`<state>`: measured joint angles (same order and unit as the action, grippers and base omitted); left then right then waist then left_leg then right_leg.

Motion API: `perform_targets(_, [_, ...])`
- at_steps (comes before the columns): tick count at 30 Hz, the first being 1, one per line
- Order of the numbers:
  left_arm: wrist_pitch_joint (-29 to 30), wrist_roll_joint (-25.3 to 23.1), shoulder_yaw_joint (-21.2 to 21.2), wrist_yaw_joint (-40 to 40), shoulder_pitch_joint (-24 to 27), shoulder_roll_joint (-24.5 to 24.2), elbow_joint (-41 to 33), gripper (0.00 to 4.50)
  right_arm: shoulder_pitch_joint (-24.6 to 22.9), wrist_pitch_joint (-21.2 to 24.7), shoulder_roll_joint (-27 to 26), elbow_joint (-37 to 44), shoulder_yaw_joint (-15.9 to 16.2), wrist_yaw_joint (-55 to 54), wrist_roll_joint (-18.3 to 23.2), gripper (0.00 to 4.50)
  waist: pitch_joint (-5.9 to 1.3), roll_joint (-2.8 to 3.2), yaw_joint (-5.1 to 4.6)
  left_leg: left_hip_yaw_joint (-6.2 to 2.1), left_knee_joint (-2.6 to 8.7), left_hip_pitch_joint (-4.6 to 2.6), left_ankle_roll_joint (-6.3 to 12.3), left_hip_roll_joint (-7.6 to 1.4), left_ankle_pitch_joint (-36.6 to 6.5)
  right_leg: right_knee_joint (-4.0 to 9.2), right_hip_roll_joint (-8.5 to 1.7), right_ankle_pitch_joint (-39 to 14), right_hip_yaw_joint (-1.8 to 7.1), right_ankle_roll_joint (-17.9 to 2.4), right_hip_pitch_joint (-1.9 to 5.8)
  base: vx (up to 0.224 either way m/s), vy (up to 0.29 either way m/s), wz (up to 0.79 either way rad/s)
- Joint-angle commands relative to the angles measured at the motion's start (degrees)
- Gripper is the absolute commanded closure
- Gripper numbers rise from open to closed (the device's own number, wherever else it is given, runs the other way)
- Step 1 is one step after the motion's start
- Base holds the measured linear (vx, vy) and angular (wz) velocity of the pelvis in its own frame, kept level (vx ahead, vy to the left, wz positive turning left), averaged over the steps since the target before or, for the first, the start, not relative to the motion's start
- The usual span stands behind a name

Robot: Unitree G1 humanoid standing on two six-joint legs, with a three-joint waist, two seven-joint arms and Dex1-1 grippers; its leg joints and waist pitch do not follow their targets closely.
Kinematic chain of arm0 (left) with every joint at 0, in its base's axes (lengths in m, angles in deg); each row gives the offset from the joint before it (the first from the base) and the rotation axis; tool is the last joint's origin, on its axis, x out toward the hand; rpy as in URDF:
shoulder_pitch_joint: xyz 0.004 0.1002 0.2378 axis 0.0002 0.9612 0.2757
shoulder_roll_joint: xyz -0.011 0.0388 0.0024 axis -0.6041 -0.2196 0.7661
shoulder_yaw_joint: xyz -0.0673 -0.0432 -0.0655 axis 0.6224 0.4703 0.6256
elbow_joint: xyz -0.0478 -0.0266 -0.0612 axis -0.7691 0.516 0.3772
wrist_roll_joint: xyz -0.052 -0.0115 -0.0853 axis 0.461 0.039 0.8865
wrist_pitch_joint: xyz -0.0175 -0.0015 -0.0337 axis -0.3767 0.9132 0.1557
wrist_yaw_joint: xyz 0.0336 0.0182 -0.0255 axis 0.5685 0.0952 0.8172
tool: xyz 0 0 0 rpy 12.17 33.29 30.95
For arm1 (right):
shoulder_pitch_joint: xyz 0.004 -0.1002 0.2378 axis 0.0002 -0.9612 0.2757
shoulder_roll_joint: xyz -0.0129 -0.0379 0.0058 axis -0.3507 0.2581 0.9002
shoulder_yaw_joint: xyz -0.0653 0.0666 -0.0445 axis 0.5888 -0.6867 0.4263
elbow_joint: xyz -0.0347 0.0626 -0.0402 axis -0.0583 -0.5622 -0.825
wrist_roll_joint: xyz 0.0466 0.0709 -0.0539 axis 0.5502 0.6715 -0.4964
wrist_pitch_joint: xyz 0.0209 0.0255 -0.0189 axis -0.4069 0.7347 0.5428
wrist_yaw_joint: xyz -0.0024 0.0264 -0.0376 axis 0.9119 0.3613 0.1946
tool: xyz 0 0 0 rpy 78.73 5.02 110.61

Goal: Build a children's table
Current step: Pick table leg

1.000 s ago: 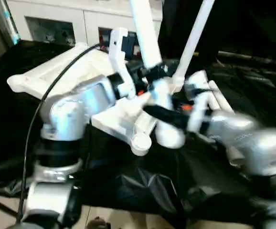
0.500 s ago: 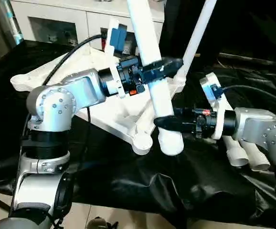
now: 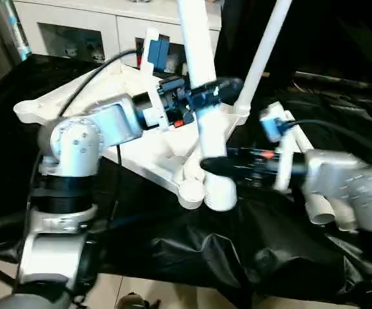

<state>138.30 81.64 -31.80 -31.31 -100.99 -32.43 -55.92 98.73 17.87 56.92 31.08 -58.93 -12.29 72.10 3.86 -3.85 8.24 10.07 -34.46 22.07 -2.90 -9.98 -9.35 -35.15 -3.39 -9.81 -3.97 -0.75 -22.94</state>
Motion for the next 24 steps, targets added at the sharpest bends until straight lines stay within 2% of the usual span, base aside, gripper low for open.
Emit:
perform_targets(1, [-2.3,-4.4,-0.8,6.3,-0.3,1.2,-1.8,1.77,-0.3,-3.0,-1.1,-1.3,0.1,-6.5,-5.0,2.54,-4.34,0.28,0.02,-1.39,4.07,-1.41,-4.37,-3.26,-11.7,4.62,-5.44,-19.0,2.88,-5.2,2.50,0.000,0.000,0.00])
perform_targets(2, [-2.0,-6.7,-1.3,10.4,0.3,2.5,-1.9,1.54,-0.3,-3.4,-2.9,-1.6,-0.1,-9.8,-6.3,2.56,-4.37,0.19,-0.27,-1.47,4.18,-1.46,-4.84,-3.26,-12.2,4.62,-5.34,-19.4,2.85,-4.4,2.55,0.000,0.000,0.00])
perform_targets(4, [-3.2,-12.0,-4.1,15.2,1.8,3.5,-2.4,1.51,-0.2,-5.3,-4.8,-2.0,1.0,-14.2,-9.5,2.56,-4.32,0.48,-0.31,-1.57,4.29,-1.33,-5.05,-3.27,-12.0,4.75,-5.31,-19.0,2.91,-3.6,2.42,0.000,0.000,0.00])
perform_targets(5, [-3.4,-12.2,-4.1,15.7,2.0,4.0,-2.4,1.51,-0.2,-5.5,-5.1,-2.1,1.2,-14.6,-9.8,2.57,-4.36,0.46,-0.33,-1.52,4.25,-1.43,-5.09,-3.20,-12.2,4.75,-5.24,-19.0,2.91,-3.3,2.39,0.000,0.000,0.00])
perform_targets(6, [-3.9,-12.6,-4.1,17.9,2.9,5.9,-2.6,1.51,-0.1,-6.3,-6.2,-2.3,1.9,-15.9,-10.7,2.59,-4.39,0.69,-0.29,-1.50,4.25,-1.38,-4.96,-3.16,-12.0,4.68,-5.16,-17.9,2.95,-3.2,2.47,0.000,0.000,0.00])
perform_targets(7, [-3.8,-12.4,-3.7,19.2,3.2,7.3,-2.6,1.51,-0.1,-6.5,-7.2,-2.5,1.8,-16.8,-10.8,2.59,-4.28,0.57,-0.37,-1.51,4.28,-1.11,-4.95,-3.10,-12.0,4.64,-5.14,-16.8,2.92,-3.5,2.62,0.000,0.000,0.00])
perform_targets(8, [-3.8,-12.4,-3.7,19.2,3.2,7.3,-2.6,1.51,-0.1,-6.5,-7.2,-2.5,1.8,-16.8,-10.8,2.60,-4.45,0.51,-0.33,-1.53,4.20,-1.25,-4.60,-3.06,-11.9,4.53,-5.12,-15.9,2.87,-3.6,2.65,0.000,0.000,0.00])
perform_targets(9, [-4.1,-13.7,-4.5,22.9,3.9,9.4,-3.0,1.51,-0.1,-6.7,-9.6,-2.7,1.5,-19.0,-11.1,2.61,-4.44,0.72,-0.33,-1.52,4.20,-1.25,-4.35,-3.10,-11.7,4.39,-5.01,-14.6,2.93,-4.0,2.50,0.000,0.000,0.00])
perform_targets(11, [-4.9,-14.4,-4.4,26.1,4.7,12.2,-2.8,1.51,-0.3,-7.4,-10.9,-2.6,2.4,-20.2,-12.4,2.61,-4.33,0.53,-0.55,-1.56,4.28,-1.05,-4.25,-3.14,-12.1,4.44,-4.99,-14.2,2.90,-4.2,2.61,0.000,0.000,0.00])
perform_targets(12, [-4.9,-14.4,-4.4,26.1,4.7,12.2,-2.8,1.79,-0.3,-7.4,-10.9,-2.6,2.4,-20.2,-12.4,2.61,-4.36,0.51,-0.51,-1.49,4.20,-1.17,-4.06,-3.09,-12.1,4.55,-5.06,-14.3,2.89,-4.1,2.63,0.000,0.000,0.00])
perform_targets(15, [-6.8,-15.7,-4.2,28.1,5.3,14.7,-2.4,1.90,-0.7,-7.4,-12.2,-1.7,3.0,-21.6,-13.0,2.61,-4.22,0.48,-0.61,-1.52,4.33,-1.23,-3.97,-3.06,-12.9,4.80,-4.95,-15.6,2.95,-2.9,2.57,0.000,0.000,0.00])
perform_targets(18, [-7.8,-16.7,-3.5,29.4,5.3,15.6,-2.1,2.31,-1.0,-7.5,-12.6,-1.4,3.1,-22.1,-13.4,2.61,-4.14,0.57,-0.63,-1.58,4.36,-1.26,-3.88,-3.00,-13.8,5.11,-4.95,-17.4,2.90,-1.7,2.41,0.000,0.000,0.00])
perform_targets(19, [-8.2,-16.7,-2.8,30.1,5.0,15.7,-2.0,2.33,-1.0,-7.4,-12.5,-1.4,2.9,-22.4,-13.6,2.61,-4.15,0.52,-0.68,-1.60,4.39,-1.21,-3.90,-2.98,-14.0,5.09,-4.89,-17.6,2.86,-1.5,2.46,0.000,0.000,0.00])
perform_targets(20, [-8.8,-16.8,-1.9,31.1,4.5,15.9,-1.8,2.36,-0.9,-7.2,-12.3,-1.3,2.4,-22.7,-13.8,2.61,-3.84,0.75,-0.86,-1.64,4.46,-1.27,-3.96,-2.92,-15.1,5.35,-4.75,-18.4,2.84,-0.8,2.23,0.000,0.000,0.00])
perform_targets(24, [-9.3,-17.5,-2.2,30.7,4.6,15.4,-2.4,2.53,-0.9,-7.1,-12.1,-1.1,1.8,-22.7,-14.0,2.61,-3.80,0.52,-0.82,-1.71,4.49,-1.35,-3.71,-2.94,-15.4,5.47,-4.84,-19.8,2.80,-0.3,2.13,0.000,0.000,0.00])
